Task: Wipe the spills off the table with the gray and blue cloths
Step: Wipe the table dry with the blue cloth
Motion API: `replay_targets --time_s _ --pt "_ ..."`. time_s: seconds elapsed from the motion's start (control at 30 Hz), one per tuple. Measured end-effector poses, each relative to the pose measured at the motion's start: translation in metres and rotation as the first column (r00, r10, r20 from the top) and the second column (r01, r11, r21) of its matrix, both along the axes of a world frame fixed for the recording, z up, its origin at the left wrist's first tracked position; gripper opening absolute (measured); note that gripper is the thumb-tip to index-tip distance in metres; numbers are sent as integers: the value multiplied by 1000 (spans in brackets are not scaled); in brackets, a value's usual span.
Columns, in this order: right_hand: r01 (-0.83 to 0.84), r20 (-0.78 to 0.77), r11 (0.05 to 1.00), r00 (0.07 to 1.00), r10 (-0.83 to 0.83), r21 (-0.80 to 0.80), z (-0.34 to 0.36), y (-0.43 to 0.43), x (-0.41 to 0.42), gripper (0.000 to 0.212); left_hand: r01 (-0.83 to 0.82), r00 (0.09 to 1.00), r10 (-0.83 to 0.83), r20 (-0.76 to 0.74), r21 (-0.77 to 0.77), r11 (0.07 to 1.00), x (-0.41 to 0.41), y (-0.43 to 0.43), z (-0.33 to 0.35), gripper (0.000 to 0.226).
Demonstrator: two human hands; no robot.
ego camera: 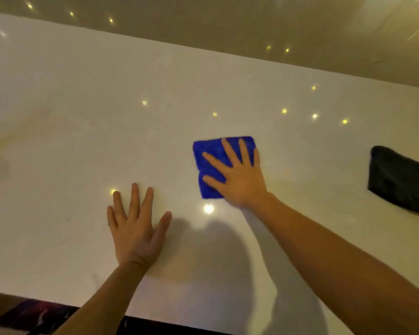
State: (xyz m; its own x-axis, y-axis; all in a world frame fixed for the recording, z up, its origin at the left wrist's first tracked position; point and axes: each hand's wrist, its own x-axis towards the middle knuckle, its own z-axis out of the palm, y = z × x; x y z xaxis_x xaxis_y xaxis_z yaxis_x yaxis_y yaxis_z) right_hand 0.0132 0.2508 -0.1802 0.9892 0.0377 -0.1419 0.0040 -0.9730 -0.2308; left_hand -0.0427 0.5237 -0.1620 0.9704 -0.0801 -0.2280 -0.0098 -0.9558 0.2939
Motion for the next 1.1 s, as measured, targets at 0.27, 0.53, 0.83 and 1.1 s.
replay_targets --time_s 0.27,0.53,0.83,1.1 --pt "333 -82 941 938 -337 -59 13 -6 54 68 -9 999 10 31 -32 999 0 1 -5 78" --pt "-224 -127 975 967 220 -18 10 115 -242 70 35 998 -36 -53 -23 999 -2 4 6 83" --pt "722 -218 687 686 -695 80 75 -162 -39 78 49 989 -53 137 32 998 -32 -2 65 82" --pt "249 43 967 967 -251 49 66 53 -209 69 58 995 -64 77 76 995 -19 -37 70 87"
